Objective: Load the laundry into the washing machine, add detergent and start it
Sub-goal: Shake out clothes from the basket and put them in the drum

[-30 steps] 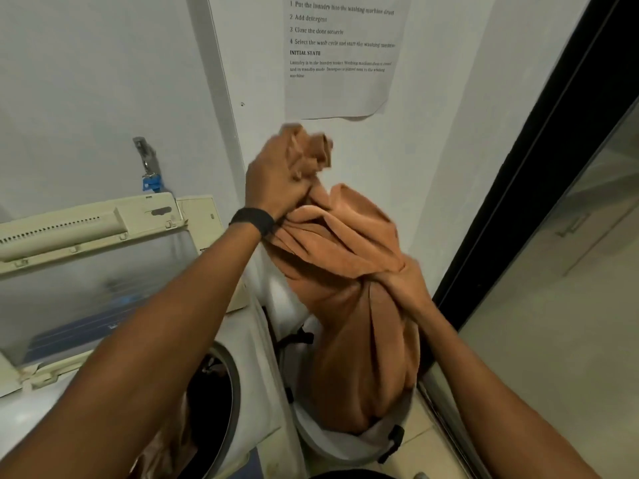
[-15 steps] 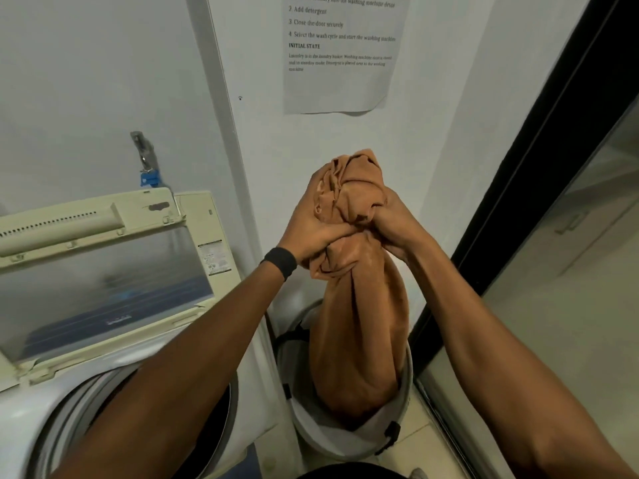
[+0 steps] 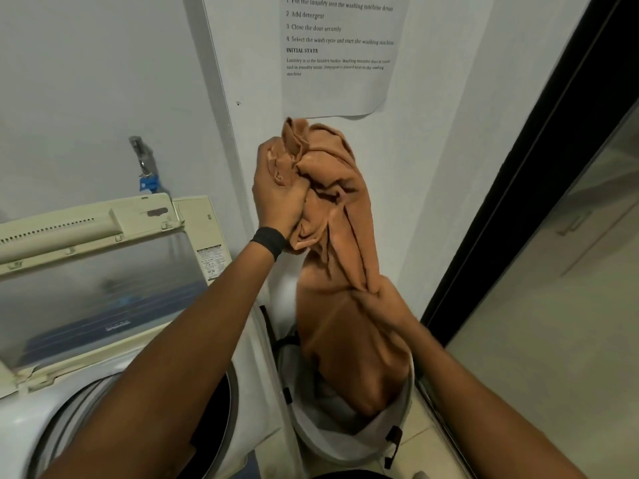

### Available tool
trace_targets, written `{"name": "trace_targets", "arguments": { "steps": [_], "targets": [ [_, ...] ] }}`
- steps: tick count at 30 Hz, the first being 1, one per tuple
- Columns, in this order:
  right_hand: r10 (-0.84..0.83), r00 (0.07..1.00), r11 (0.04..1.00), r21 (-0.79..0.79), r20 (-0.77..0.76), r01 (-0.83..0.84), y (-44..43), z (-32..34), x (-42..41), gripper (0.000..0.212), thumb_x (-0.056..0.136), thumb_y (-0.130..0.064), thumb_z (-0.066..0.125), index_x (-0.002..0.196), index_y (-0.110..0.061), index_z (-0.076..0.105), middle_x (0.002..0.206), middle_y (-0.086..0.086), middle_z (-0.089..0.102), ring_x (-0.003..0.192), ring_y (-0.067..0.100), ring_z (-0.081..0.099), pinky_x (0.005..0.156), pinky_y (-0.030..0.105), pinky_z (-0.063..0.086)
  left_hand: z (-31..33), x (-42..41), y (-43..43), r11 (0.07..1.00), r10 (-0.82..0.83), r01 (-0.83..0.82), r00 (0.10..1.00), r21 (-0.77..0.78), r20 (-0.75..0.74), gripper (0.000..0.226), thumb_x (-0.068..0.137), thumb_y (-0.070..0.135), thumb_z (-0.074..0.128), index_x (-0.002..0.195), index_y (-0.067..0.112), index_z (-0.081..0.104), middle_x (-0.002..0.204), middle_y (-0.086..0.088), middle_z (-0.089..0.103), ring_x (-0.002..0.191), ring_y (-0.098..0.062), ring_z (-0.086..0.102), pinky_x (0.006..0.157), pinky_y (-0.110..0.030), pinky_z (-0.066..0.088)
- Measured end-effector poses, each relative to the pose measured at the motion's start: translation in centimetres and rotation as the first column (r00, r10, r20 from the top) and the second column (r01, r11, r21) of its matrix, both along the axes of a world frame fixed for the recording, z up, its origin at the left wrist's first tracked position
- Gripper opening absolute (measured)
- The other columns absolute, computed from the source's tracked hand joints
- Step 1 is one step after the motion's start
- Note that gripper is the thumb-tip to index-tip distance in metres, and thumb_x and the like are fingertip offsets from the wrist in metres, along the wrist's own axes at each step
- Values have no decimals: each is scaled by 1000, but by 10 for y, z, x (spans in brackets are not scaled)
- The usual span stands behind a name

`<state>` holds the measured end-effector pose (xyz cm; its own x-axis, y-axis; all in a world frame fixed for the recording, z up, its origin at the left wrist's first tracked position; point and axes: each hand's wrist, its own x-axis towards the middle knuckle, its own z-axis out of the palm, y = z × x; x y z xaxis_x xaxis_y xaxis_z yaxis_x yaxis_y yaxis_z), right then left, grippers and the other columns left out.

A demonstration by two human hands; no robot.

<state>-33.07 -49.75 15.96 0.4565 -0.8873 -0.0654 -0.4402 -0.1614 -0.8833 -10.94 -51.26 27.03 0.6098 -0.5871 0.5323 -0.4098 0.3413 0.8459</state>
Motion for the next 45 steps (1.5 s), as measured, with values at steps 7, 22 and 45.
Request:
{"name": "trace_targets", "arguments": {
  "steps": [7, 22, 45],
  "targets": [
    [-114, 847, 931, -241, 520, 273, -27, 134, 5, 29, 99, -6, 52, 125, -15, 61, 121, 2, 67, 110, 8, 66, 105, 31, 52, -39, 11, 14, 944, -89, 21, 977, 330, 193, 73, 80, 33, 74, 146, 33, 42, 138, 2, 57, 119, -21, 61, 102, -43, 53],
    [135, 920, 957, -289, 368, -25, -29, 120, 36, 65, 85, -22, 83, 139, -19, 47, 119, -3, 63, 106, -2, 65, 89, 17, 53, -22, -25, 6, 976, -99, 114, 991, 183, -93, 45, 86, 30, 75, 127, 15, 61, 104, 11, 67, 92, 0, 64, 85, -24, 58],
    [-142, 781, 960, -108, 608, 259, -52, 136, 21, 8, 102, -12, 58, 109, -13, 59, 98, 0, 68, 84, 10, 67, 74, 26, 57, -44, -5, 12, 820, -322, 210, 938, 533, 126, 80, 89, 51, 73, 155, 39, 30, 158, -4, 41, 140, -28, 47, 112, -39, 37]
  ]
}}
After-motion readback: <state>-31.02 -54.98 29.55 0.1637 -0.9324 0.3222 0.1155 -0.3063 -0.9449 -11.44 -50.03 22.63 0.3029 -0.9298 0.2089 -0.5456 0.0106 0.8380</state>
